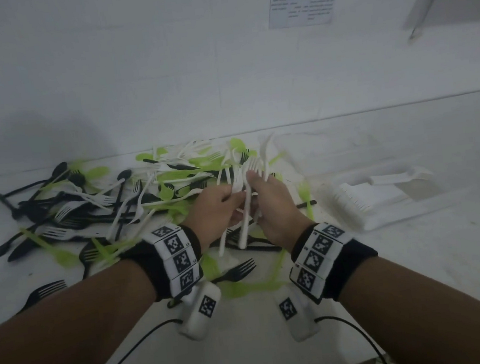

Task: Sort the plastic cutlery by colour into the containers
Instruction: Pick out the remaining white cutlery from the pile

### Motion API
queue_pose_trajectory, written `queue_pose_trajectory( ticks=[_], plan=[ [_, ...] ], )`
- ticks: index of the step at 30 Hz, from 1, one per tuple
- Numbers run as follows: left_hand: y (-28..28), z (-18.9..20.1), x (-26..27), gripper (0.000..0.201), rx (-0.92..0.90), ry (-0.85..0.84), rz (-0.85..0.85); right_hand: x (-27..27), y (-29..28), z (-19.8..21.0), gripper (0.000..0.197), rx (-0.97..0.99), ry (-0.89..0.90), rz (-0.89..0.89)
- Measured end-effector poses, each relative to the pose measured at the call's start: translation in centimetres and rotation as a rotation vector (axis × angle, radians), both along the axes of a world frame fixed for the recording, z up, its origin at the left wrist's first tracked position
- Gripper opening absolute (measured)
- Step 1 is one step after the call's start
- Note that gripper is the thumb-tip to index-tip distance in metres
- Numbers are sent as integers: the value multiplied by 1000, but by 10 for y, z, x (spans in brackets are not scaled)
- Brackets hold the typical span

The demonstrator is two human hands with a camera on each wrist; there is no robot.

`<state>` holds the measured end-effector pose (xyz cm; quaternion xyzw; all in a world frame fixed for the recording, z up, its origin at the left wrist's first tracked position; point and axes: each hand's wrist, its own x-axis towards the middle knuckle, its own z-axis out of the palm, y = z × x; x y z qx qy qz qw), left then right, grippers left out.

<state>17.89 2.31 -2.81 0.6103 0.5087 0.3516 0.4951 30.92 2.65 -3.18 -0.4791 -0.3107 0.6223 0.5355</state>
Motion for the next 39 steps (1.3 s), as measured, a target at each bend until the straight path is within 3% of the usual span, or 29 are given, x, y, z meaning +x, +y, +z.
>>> queue_pose_trajectory(
  ticks=[3,7,10,13,15,20,28,35,39],
  plan=[
    [-2,4,-4,32,-9,35,-2,7,7,-3,19,-14,-5,-50],
    [-1,14,-15,29,4,34,162,18,11,-2,20,-23,1,-106],
    [3,22,-13,35,-98,-11,218,15,7,4,21,10,-14,-29],
    [8,20,-5,26,-61,-20,236,1,5,5,23,41,-17,47],
    [7,21,2,21,-78,-110,225,-7,5,5,23,70,-19,53],
    [-1,27,12,29,-175,-358,139,-12,9,5,30,126,-65,29],
    [4,27,-1,8,-144,-307,157,-15,10,3,26,23,8,148],
    [6,24,-5,23,-198,-288,123,-11,12,5,27,-42,-92,210],
    [13,20,-5,22,-177,-234,231,-10,13,5,38,-97,-107,91]
  ],
)
